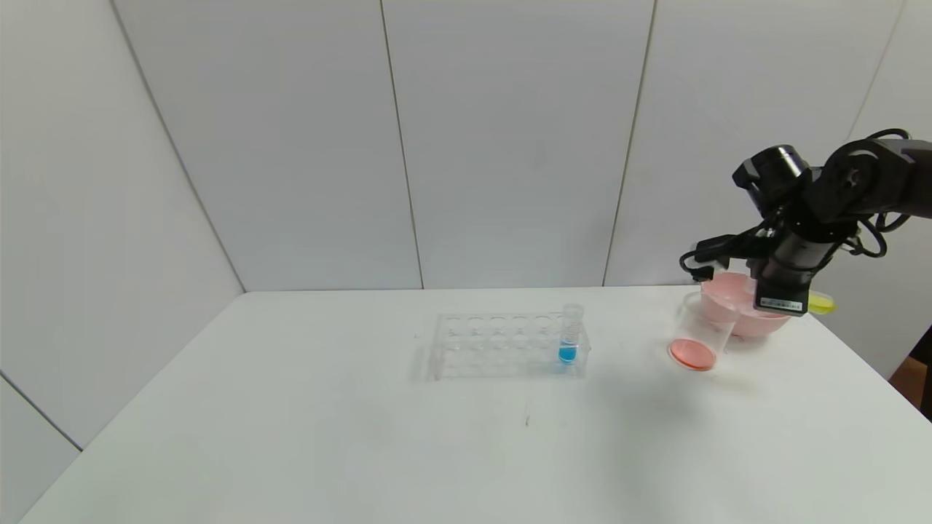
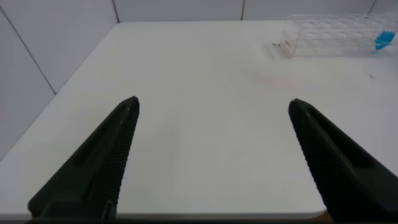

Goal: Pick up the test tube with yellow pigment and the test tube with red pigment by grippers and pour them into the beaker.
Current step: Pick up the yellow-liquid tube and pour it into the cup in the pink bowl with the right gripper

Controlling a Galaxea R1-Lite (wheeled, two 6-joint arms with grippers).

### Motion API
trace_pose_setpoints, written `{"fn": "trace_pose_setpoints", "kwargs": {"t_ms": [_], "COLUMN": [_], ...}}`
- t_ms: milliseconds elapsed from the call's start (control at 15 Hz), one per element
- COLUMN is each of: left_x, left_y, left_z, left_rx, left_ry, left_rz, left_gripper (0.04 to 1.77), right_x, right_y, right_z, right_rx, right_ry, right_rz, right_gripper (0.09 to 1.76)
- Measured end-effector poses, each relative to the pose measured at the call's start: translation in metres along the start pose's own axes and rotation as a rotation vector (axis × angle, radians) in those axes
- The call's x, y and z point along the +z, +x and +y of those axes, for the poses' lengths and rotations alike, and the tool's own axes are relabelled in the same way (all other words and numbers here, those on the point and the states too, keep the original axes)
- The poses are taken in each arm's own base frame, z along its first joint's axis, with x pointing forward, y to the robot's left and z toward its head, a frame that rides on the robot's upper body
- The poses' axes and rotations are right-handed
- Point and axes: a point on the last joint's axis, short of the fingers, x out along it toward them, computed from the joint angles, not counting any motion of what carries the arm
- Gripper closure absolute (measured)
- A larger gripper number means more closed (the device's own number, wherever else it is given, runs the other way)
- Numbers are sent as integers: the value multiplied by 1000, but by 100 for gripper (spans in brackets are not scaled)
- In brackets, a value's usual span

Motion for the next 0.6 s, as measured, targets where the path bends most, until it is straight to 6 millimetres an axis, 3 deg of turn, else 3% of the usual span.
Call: {"fn": "trace_pose_setpoints", "kwargs": {"t_ms": [600], "left_x": [0], "left_y": [0], "left_z": [0], "left_rx": [0], "left_ry": [0], "left_rz": [0], "left_gripper": [9], "right_x": [13], "right_y": [13], "right_z": [5], "right_rx": [-37], "right_ry": [-21], "right_rz": [77], "right_gripper": [131]}}
